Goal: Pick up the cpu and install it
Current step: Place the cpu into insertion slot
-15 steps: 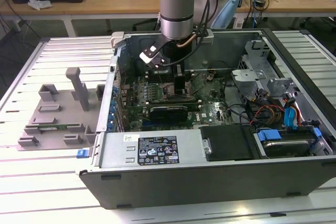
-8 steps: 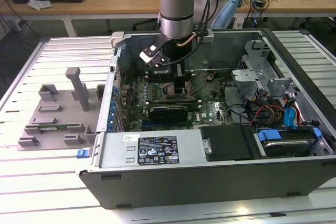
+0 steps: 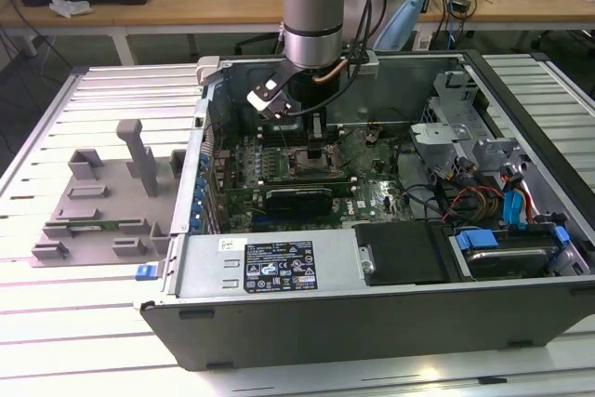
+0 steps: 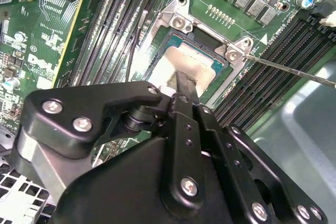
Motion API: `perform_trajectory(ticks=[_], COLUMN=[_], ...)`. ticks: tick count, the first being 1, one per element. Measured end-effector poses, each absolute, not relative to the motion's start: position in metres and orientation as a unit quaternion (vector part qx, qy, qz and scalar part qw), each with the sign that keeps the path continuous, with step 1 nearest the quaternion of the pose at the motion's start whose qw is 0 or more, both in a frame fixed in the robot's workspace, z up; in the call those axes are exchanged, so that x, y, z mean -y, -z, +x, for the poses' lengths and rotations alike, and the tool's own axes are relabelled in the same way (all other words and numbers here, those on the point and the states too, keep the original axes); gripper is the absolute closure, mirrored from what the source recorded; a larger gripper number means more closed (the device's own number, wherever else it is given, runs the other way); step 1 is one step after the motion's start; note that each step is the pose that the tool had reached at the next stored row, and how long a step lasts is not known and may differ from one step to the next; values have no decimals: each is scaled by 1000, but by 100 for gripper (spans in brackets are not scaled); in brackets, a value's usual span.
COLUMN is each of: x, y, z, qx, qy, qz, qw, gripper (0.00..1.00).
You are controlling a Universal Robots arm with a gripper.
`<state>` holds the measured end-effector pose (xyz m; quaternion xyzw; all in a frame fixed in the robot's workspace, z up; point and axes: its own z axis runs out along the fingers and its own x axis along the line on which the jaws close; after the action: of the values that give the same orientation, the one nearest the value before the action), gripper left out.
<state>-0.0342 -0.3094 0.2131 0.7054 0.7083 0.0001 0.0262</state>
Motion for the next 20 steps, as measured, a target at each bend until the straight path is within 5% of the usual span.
perform_trajectory(ticks=[15,20], x=[309,309], y=[-204,-229], z=[-35,-35], qx=[-708,-708], qy=[-6,-6], qz=[706,706], qw=[20,21], gripper=[89,89])
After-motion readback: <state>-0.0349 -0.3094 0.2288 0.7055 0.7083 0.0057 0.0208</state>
